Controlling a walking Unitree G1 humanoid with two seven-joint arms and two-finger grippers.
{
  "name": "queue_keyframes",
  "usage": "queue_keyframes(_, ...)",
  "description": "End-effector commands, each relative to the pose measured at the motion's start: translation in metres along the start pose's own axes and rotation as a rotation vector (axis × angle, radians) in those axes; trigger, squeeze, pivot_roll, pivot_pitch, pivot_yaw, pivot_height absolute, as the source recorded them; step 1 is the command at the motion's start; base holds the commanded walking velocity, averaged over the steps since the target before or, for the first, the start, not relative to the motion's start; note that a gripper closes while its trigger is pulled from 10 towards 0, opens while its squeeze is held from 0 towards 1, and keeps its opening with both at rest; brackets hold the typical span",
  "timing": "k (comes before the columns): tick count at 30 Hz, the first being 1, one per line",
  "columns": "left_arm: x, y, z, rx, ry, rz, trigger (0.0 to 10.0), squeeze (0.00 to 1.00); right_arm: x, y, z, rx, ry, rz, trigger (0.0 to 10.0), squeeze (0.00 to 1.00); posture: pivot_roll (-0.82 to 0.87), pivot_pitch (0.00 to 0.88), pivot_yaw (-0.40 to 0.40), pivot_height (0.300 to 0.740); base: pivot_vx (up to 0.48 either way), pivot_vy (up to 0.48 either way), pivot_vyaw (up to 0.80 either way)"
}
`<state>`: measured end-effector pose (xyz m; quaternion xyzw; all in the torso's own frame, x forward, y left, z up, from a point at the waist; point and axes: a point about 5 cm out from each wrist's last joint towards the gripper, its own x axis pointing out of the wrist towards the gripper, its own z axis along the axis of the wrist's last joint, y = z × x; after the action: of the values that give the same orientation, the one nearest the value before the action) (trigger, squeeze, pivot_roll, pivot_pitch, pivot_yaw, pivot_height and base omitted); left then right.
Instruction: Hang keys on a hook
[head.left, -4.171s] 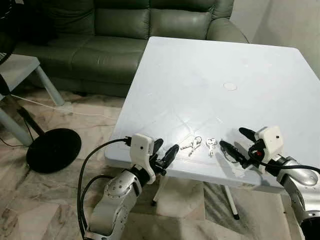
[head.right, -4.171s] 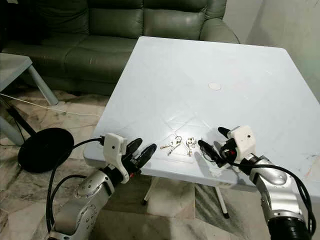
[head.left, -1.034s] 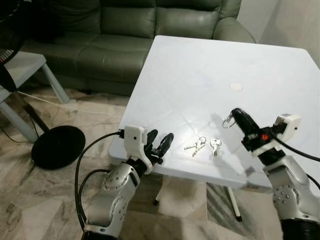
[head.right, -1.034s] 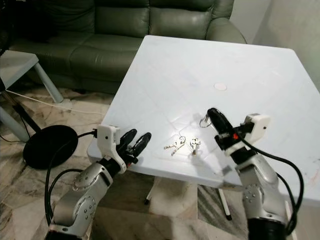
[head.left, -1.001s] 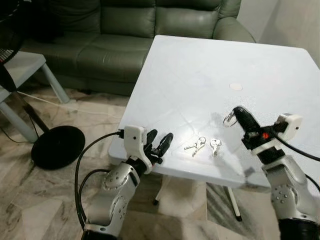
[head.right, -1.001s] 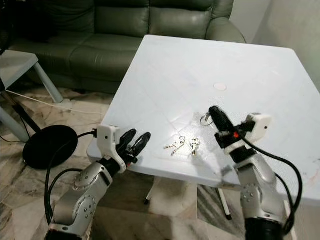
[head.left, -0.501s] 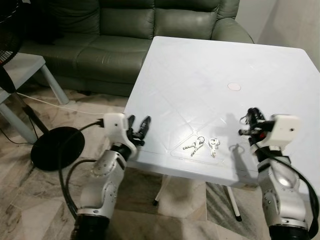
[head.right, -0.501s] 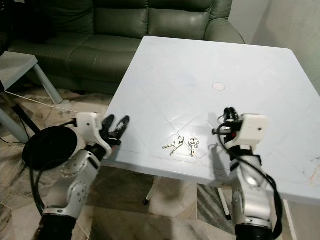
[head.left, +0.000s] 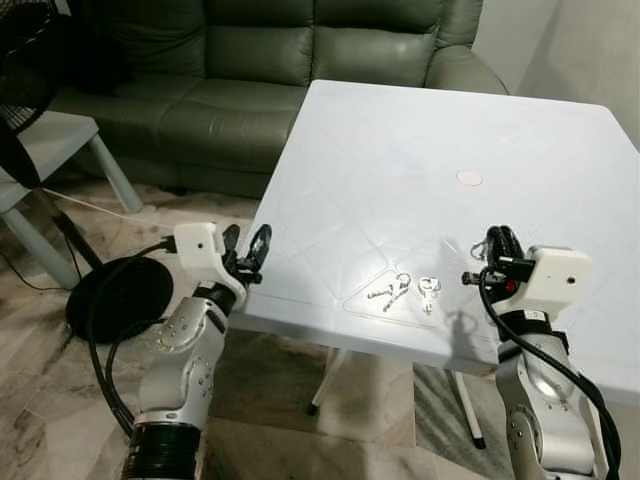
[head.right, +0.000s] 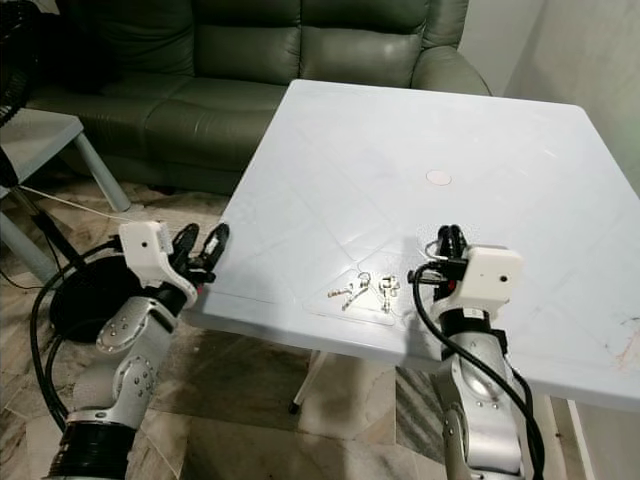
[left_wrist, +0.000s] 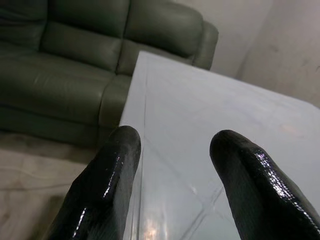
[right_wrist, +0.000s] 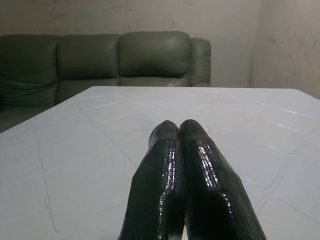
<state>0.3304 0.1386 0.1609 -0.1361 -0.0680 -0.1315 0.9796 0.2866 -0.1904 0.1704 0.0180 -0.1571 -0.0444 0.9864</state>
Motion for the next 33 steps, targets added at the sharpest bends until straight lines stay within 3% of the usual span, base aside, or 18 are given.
queue_keyframes(1, 0.000, 0.004, 0.000, 0.012, 0.005, 0.003, 10.0, 0.00, -0.002, 0.001, 0.005, -0.002, -0.013, -0.004, 10.0, 0.00, 0.02, 0.093, 0.004, 0.740, 0.000, 0.000, 0.00)
queue_keyframes(8, -0.001, 0.011, -0.001, 0.026, 0.019, 0.022, 10.0, 0.00, -0.005, 0.007, -0.001, -0.029, 0.039, 0.039, 10.0, 0.00, 0.03, 0.105, 0.002, 0.740, 0.000, 0.000, -0.07)
queue_keyframes(33, 0.007, 0.008, 0.003, 0.032, -0.005, 0.007, 10.0, 0.00, 0.007, 0.015, -0.005, -0.042, 0.061, 0.080, 10.0, 0.00, 0.04, 0.073, -0.006, 0.740, 0.000, 0.000, -0.74)
